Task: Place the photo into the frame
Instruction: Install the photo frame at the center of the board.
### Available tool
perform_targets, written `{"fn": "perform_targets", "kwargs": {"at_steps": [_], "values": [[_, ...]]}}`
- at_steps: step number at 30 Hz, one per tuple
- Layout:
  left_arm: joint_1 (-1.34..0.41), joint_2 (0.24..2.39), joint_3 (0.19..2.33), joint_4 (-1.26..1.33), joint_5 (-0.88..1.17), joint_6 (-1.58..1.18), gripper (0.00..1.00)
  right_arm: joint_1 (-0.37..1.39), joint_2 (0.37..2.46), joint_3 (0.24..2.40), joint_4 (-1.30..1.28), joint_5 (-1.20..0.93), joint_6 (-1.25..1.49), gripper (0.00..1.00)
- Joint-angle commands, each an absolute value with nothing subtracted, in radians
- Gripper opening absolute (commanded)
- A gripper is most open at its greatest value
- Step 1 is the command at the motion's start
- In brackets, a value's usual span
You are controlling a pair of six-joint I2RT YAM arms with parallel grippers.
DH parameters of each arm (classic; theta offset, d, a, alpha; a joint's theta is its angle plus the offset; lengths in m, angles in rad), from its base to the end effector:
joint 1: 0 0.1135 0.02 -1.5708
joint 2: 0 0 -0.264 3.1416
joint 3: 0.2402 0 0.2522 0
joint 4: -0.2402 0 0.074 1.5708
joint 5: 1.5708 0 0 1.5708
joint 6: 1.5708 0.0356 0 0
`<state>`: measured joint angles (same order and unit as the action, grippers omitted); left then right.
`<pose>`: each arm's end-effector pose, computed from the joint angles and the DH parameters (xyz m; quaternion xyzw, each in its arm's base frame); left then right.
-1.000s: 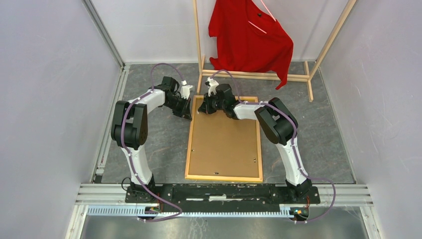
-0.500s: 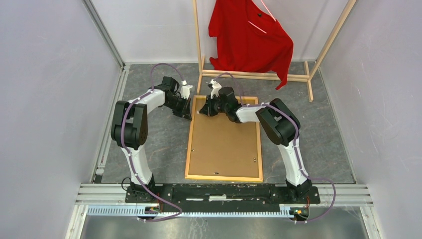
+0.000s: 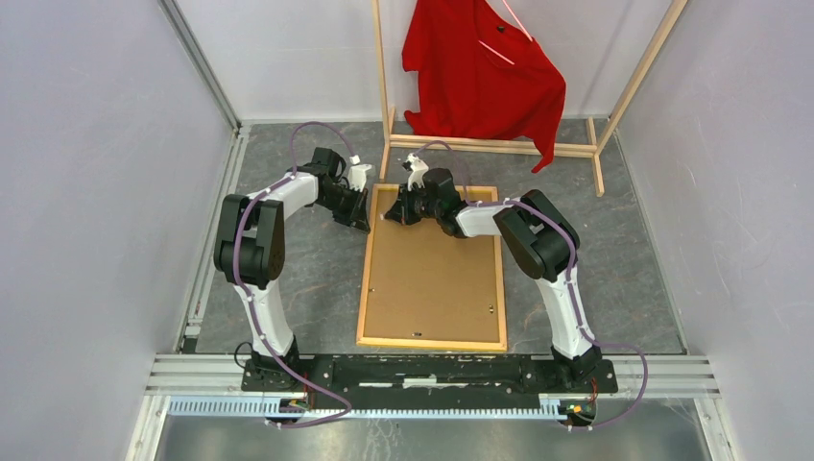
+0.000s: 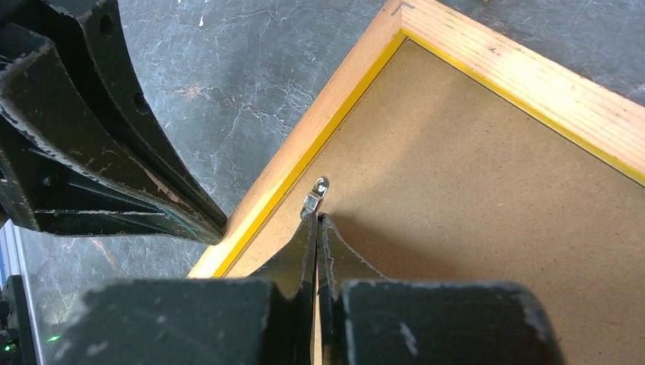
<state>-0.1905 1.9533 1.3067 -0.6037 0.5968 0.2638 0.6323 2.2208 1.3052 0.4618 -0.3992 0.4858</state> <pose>0.3721 -0.0921 0.1605 0.2582 0.9088 -0.2844 0.1630 0.3731 0.2905 0.1192 -0.1656 0.8213 0.4180 0.3511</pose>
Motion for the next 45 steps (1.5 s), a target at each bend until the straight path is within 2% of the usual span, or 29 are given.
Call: {"fn": "perform_targets", "kwargs": {"at_steps": [1,45], "values": [[-0.195,1.947,1.284,-0.592,0.591,0.282,0.12,0.634,2.256,1.337,0.442,-0.422,0.501,0.00],[-0.197,1.930,1.263,-0.594,0.596,0.297,0.12,0.644,2.337,1.429,0.476,-0.386,0.541,0.00]]}}
